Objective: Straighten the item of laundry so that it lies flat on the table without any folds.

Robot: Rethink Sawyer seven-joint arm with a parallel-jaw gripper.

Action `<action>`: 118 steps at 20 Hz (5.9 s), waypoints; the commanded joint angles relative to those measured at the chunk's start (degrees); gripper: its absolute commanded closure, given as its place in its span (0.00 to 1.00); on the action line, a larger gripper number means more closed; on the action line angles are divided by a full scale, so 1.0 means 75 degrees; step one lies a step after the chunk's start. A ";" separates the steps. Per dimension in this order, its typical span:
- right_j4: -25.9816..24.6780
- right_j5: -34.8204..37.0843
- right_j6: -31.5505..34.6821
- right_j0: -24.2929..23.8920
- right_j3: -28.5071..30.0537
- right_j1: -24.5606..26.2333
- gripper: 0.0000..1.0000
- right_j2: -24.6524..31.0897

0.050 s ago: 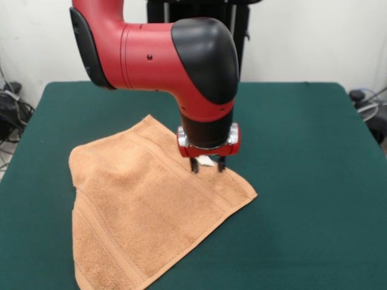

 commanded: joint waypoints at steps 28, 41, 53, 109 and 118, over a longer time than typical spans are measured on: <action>-0.0401 -0.1229 0.0351 -0.0125 0.0134 0.0697 0.00 0.0156; -0.0396 -0.1178 0.0369 -0.0094 0.0134 0.0683 0.00 0.0126; -0.0386 -0.1254 0.0389 -0.0100 0.0156 0.0683 0.00 0.0151; -0.0285 -0.1401 0.0785 0.0016 0.0323 0.0556 0.00 0.0039; -0.0281 -0.1373 0.0772 0.0018 0.0291 0.0574 0.00 0.0038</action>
